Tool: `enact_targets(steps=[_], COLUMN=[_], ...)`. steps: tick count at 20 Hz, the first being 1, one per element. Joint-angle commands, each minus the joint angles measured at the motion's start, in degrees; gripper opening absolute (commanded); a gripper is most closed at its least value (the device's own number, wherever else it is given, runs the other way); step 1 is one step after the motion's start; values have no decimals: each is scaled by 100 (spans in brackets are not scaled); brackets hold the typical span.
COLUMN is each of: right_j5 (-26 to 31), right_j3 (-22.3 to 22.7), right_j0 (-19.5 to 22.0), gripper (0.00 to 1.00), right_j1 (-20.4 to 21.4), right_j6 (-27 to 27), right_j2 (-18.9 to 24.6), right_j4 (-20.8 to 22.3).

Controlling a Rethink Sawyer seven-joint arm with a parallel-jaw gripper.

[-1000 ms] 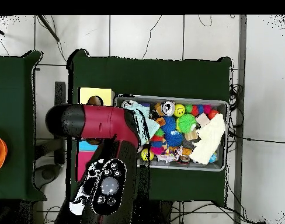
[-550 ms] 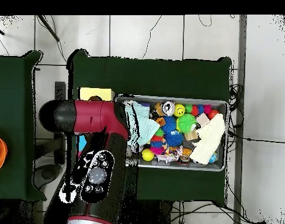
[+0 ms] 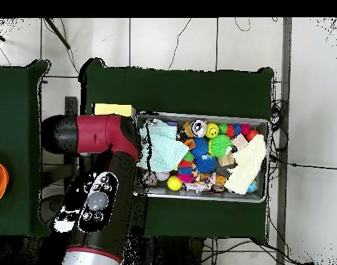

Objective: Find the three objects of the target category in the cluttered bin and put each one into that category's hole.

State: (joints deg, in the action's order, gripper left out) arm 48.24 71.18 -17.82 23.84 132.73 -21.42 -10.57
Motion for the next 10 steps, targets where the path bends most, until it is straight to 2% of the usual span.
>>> enact_targets(steps=[1,10], right_j5=[423,343], right_j3=[-105,22], right_j0=[12,13], gripper=[100,100], right_j1=[-405,-365], right_j6=[1233,1100], right_j2=[94,134], right_j4=[-23,-67])
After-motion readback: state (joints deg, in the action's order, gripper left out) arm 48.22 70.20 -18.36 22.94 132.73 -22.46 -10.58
